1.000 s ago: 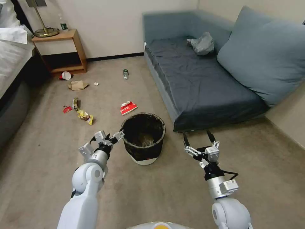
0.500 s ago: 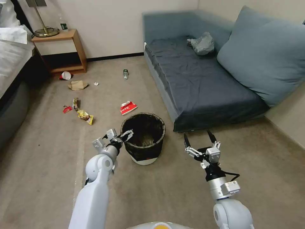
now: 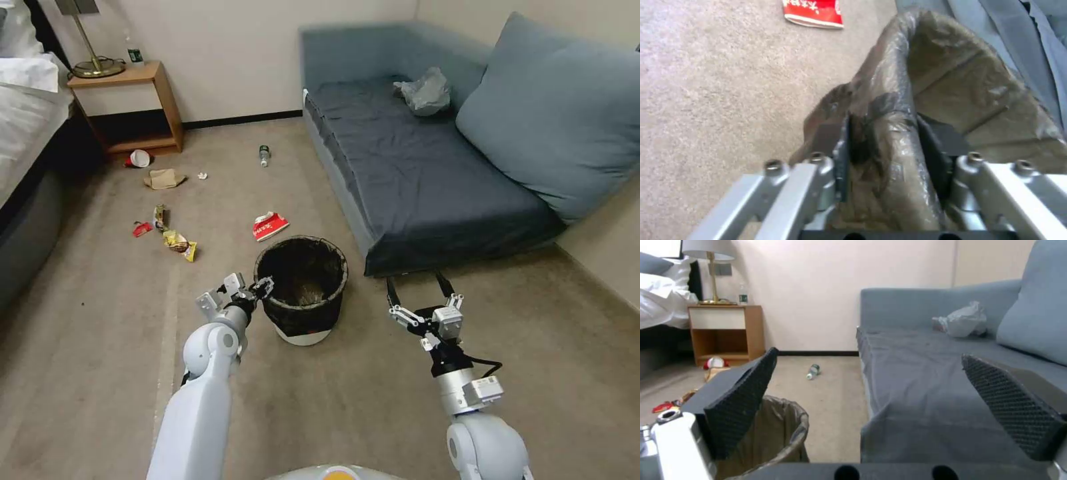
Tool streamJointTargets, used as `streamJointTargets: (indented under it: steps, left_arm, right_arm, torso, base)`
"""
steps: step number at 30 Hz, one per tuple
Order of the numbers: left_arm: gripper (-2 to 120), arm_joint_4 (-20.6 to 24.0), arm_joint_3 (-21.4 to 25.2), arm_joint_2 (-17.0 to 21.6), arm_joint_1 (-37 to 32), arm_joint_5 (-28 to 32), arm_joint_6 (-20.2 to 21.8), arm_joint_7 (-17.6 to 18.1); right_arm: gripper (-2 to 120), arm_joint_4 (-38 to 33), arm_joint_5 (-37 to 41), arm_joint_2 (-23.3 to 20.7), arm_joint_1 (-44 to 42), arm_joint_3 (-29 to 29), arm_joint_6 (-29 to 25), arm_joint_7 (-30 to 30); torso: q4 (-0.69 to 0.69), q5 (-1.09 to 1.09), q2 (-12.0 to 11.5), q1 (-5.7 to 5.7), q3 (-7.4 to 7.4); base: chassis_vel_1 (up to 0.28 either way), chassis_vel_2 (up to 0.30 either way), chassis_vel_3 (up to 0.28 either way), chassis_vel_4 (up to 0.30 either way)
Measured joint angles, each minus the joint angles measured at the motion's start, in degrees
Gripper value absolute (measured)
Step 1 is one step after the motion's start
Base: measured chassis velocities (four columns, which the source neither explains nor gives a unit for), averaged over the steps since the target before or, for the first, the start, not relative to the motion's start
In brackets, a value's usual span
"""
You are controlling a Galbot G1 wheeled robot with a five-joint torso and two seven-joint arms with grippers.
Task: Pick up the trash can from the floor.
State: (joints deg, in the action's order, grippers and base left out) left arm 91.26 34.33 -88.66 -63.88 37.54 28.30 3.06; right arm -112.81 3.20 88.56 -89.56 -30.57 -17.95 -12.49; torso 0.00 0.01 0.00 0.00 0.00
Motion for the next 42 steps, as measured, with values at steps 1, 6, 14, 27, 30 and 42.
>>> streamJointTargets:
  steps: [1, 6, 14, 27, 30, 42]
  left_arm:
    - [25, 0.0, 0.1, -0.1, 0.0, 0.0, -0.1, 0.2]
    - [10, -0.1, 0.5, -0.1, -0.5, -0.5, -0.7, 0.4]
    - [6, 0.6, 0.8, 0.1, -1.5, -1.6, -1.3, 0.5]
    - [5, 13.1, -0.1, 2.8, -8.1, -7.8, -8.8, -0.4]
    - [5, 18.6, -0.4, 3.5, -10.3, -8.1, -9.4, -0.3]
    - [5, 24.2, -1.7, 3.9, -14.8, -12.3, -11.9, -0.3]
  right_arm:
    - [100, 0.0, 0.1, -0.1, 0.0, 0.0, 0.0, 0.0]
    - [100, 0.0, 0.2, -0.1, 0.0, 0.0, -0.1, 0.0]
    - [100, -0.3, 0.2, -0.1, -0.3, 0.0, -0.4, 0.0]
    - [100, -1.0, 0.2, -0.2, -0.5, 0.1, -0.5, 0.4]
    - [100, -1.0, 0.3, -0.2, -0.4, 0.2, -0.6, 0.4]
    - [100, -1.2, 0.8, -0.1, 0.0, 0.4, -0.8, 0.7]
  torso:
    - [0.0, -0.01, 0.0, 0.0, 0.0]
    - [0.0, 0.01, 0.0, 0.0, 0.0]
    - [0.0, -0.02, 0.0, 0.0, 0.0]
    - [-0.01, -0.04, 0.0, 0.0, 0.01]
    - [-0.01, 0.0, 0.0, 0.0, 0.01]
    - [0.0, -0.02, 0.0, 0.0, 0.01]
  base:
    - [0.0, 0.0, 0.0, 0.0]
    - [0.0, 0.0, 0.0, 0.0]
    - [0.0, 0.0, 0.0, 0.0]
    - [0.0, 0.0, 0.0, 0.0]
    - [0.0, 0.0, 0.0, 0.0]
    - [0.0, 0.0, 0.0, 0.0]
